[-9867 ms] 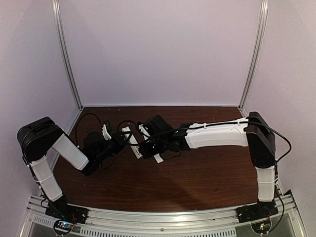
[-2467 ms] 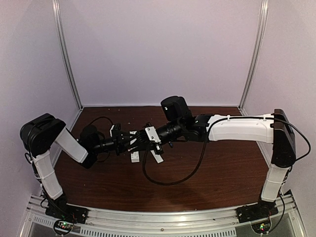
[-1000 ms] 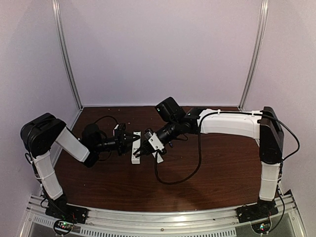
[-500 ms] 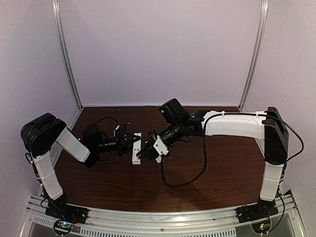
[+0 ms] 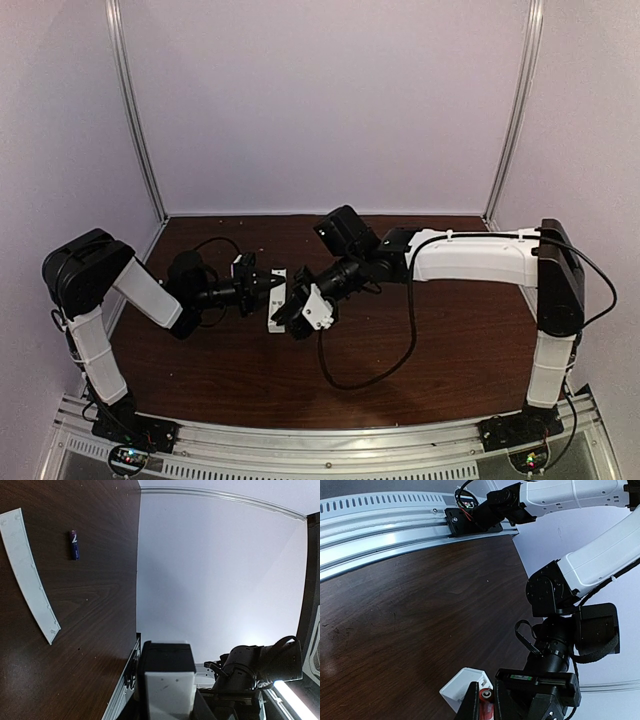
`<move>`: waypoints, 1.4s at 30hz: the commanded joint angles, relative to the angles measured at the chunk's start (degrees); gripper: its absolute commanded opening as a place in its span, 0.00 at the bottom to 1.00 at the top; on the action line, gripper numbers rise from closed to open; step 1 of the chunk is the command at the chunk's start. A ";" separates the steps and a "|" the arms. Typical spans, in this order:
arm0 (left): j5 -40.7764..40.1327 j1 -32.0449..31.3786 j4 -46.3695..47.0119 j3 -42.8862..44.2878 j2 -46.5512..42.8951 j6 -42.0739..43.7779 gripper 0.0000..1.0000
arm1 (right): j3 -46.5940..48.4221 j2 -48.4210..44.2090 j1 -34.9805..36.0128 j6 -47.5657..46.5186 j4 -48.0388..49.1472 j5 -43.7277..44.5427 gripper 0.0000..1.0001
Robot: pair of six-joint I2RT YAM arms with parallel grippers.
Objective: Load the batteries into the remote control
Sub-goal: Place the battery in the battery compartment.
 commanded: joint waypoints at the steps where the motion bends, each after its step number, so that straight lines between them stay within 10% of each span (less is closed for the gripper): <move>1: 0.47 0.08 23.54 1.29 0.06 -1.66 0.00 | -2.64 -1.30 0.00 0.31 -2.29 5.01 0.00; 28: 0.24 0.08 23.62 1.11 0.82 -1.27 0.00 | -9.07 -4.15 -0.09 7.95 7.49 4.47 0.37; 36: -0.02 0.10 23.56 1.86 1.23 -1.18 0.00 | -14.13 -9.05 -0.09 18.45 16.66 4.59 0.65; 39: 0.03 0.08 23.54 2.17 1.38 -1.10 0.00 | -16.29 -11.18 -0.17 24.48 21.63 6.59 0.98; 42: 0.31 0.08 23.54 2.51 1.51 -0.94 0.00 | -16.49 -12.97 -0.25 36.85 26.30 9.09 1.00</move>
